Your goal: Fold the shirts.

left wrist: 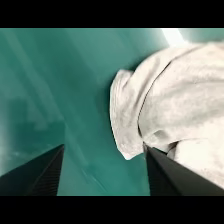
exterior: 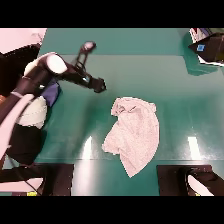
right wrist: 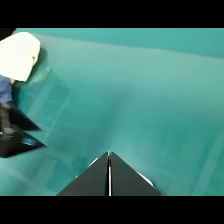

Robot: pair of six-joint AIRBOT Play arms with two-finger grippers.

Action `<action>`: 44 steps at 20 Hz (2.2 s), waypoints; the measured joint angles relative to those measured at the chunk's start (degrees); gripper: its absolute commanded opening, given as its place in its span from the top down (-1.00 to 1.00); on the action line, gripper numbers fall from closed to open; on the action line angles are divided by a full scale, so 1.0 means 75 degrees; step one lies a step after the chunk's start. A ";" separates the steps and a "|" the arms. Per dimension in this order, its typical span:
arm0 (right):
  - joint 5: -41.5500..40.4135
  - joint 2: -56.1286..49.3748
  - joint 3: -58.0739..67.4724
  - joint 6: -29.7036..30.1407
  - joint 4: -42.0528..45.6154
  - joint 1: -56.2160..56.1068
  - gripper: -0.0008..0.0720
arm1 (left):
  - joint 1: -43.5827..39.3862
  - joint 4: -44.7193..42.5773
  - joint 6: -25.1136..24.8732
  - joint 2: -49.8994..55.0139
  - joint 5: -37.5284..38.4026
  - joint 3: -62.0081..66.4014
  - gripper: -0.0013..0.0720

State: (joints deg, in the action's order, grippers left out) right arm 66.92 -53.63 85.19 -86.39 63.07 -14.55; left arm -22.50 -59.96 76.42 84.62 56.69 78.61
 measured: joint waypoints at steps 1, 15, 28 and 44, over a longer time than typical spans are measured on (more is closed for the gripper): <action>-0.0041 0.0061 -0.0137 0.0000 0.0003 0.0000 0.94 | 0.0003 0.0335 -0.0105 0.0338 -0.0029 -0.0079 -0.64; -0.0315 0.0070 -0.0597 0.0000 -0.0020 0.0000 0.94 | -0.0781 0.1416 -0.0513 0.1728 -0.0627 -0.0329 -0.33; 0.0219 -0.0041 -0.0600 -0.0125 0.0382 0.0000 0.94 | 0.0871 0.0662 -0.0213 0.0711 -0.0210 0.0393 0.91; 0.0624 -0.4057 -0.3462 -0.0009 -0.1390 -0.1367 -0.20 | 0.2608 -0.1119 -0.0239 -0.0361 0.0446 0.0621 0.91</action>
State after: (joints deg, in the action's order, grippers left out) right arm 71.59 -84.05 59.22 -86.46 52.64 -24.80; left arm -2.94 -68.36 74.63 81.91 60.03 83.26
